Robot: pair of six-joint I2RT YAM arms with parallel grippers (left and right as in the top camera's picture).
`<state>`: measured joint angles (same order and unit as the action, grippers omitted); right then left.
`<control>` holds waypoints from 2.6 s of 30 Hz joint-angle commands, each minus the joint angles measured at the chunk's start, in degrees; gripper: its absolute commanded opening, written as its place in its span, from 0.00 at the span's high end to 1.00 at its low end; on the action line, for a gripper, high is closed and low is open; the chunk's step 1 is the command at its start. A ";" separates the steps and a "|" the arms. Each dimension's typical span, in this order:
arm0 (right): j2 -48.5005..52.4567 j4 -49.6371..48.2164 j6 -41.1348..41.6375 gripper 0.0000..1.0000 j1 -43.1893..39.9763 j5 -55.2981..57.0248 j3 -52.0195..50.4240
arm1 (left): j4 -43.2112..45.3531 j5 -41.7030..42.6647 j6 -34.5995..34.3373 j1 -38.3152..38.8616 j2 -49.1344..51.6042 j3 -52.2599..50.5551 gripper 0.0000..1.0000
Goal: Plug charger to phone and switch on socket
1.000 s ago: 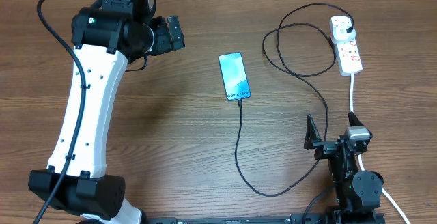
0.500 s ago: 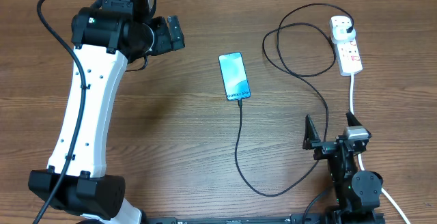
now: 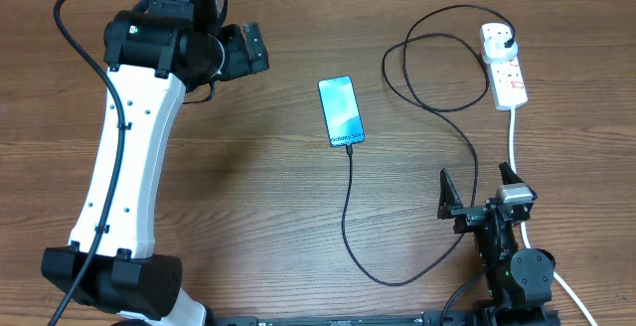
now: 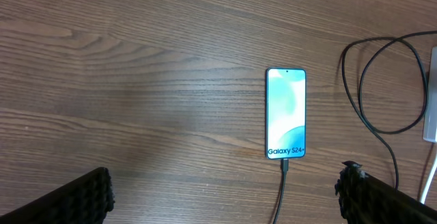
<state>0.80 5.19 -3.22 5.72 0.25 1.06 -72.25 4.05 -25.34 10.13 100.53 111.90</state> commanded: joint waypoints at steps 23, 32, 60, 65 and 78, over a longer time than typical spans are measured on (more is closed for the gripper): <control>-0.63 -0.35 -0.02 0.00 0.28 0.11 -0.61 | 0.09 0.22 -0.39 0.39 -0.04 0.35 0.00; -0.63 -0.35 -0.02 0.00 0.28 0.13 -0.61 | 0.09 0.20 -0.39 0.39 -0.04 0.35 0.00; -0.63 -0.35 0.00 0.00 0.28 0.11 -0.61 | -9.38 -1.70 -0.42 0.39 -5.14 0.31 0.00; -0.63 -0.35 0.00 0.00 0.28 0.11 -0.61 | -8.31 -1.68 -0.44 0.39 -6.14 -0.96 0.00; -0.63 -0.35 -0.02 0.00 0.28 0.11 -0.61 | -3.30 -3.82 -0.39 0.37 -13.97 -16.09 0.00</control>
<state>0.80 5.17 -3.22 5.72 0.25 1.06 -75.79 2.66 -25.34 10.13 89.86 97.86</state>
